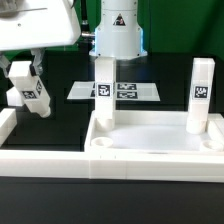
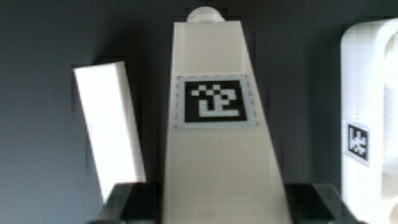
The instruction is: Assemble desk
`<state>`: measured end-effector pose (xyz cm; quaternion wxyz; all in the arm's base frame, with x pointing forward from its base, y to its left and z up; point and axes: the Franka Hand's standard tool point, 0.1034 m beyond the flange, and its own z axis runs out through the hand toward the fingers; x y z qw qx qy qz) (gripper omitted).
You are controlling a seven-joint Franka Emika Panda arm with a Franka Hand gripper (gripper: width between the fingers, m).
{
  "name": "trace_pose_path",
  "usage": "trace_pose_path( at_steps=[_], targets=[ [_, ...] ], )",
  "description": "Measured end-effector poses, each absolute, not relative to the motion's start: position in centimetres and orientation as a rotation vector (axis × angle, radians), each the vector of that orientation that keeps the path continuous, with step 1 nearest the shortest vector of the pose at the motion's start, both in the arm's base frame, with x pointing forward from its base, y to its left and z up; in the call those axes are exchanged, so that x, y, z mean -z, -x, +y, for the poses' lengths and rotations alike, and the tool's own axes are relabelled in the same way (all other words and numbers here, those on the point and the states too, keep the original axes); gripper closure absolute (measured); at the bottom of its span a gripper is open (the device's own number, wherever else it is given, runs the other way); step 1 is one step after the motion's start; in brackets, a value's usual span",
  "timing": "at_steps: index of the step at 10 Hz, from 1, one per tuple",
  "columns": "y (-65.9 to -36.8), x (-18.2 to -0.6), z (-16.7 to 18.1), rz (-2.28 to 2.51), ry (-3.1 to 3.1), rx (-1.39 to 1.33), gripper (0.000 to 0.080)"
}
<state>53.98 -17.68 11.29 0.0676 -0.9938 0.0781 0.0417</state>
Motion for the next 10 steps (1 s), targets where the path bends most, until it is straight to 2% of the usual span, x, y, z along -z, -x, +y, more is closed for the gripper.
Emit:
trace_pose_path(
  at_steps=[3, 4, 8, 10],
  targets=[
    [-58.0, -14.4, -14.1, 0.333, 2.972, -0.127, 0.0509],
    [-58.5, -14.4, -12.8, 0.325, 2.985, -0.121, 0.0509],
    [-58.8, -14.3, -13.1, 0.315, 2.998, -0.073, 0.0509],
    [-60.9, -14.8, -11.8, 0.285, 3.025, 0.07, 0.0509]
  ],
)
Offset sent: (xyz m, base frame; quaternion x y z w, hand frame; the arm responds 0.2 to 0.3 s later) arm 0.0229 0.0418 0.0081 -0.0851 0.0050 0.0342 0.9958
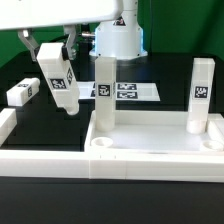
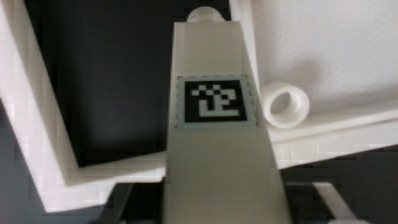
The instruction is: Assemble desk
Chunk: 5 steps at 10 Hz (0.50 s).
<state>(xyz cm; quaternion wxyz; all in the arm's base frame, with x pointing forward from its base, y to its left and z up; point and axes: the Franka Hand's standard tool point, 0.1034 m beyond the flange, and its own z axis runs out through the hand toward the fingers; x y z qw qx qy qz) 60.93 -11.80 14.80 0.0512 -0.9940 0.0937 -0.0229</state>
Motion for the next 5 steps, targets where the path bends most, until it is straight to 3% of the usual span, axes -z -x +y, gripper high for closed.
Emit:
trace_pose_path(
  at_steps=[3, 5],
  targets=[
    [-64.4, -16.3, -9.2, 0.2, 3.076, 0.39, 0.0509],
    [-63.8, -15.9, -9.5, 0.216, 3.071, 0.351, 0.0509]
  ],
)
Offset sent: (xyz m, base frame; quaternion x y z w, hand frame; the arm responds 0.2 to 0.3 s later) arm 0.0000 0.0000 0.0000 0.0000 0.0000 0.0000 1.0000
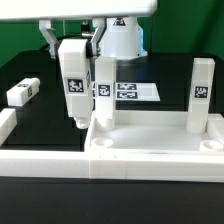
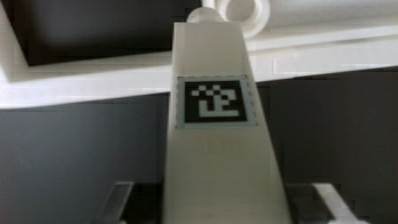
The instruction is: Assemble desk
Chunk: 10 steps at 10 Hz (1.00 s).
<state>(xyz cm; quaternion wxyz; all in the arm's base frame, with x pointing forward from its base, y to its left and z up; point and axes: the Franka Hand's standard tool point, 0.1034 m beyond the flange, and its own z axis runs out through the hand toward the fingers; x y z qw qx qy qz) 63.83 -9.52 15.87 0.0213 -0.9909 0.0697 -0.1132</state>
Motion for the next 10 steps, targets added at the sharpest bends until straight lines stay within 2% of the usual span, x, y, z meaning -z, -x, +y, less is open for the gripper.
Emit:
trace_pose_path(
  at_steps=[2, 4, 6, 7, 10],
  targets=[
    [-63.9, -15.8, -9.2, 0.215, 3.071, 0.351, 0.0509],
    [-64.1, -16.0, -5.8, 0.298, 3.042, 0.403, 0.0509],
    [-63.4, -15.6, -4.4, 0.368, 3.015, 0.405, 0.0509],
    [-63.1, -15.1, -4.1, 0.405, 2.998, 0.42, 0.0509],
    [-63.3, -15.1, -4.3, 0.409, 3.001, 0.449, 0.0509]
  ],
)
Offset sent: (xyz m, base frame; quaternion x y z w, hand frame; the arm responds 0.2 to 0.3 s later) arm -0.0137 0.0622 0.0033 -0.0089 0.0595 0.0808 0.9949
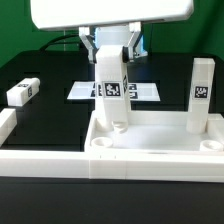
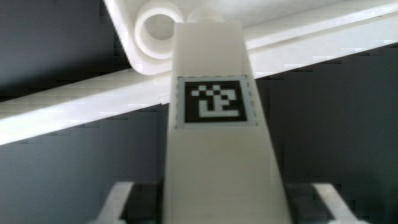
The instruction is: Assemble desk
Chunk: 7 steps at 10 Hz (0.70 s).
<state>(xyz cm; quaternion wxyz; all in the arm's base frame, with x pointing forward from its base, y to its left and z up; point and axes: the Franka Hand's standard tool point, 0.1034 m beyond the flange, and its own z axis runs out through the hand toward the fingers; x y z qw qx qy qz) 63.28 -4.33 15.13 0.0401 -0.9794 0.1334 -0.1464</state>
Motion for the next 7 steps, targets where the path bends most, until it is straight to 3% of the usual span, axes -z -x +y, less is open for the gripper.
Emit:
trace_pose_path(
  at_steps=[7],
  targets=[
    [-63.5, -15.0, -1.2, 0.188, 3.063, 0.483, 0.0509]
  ],
)
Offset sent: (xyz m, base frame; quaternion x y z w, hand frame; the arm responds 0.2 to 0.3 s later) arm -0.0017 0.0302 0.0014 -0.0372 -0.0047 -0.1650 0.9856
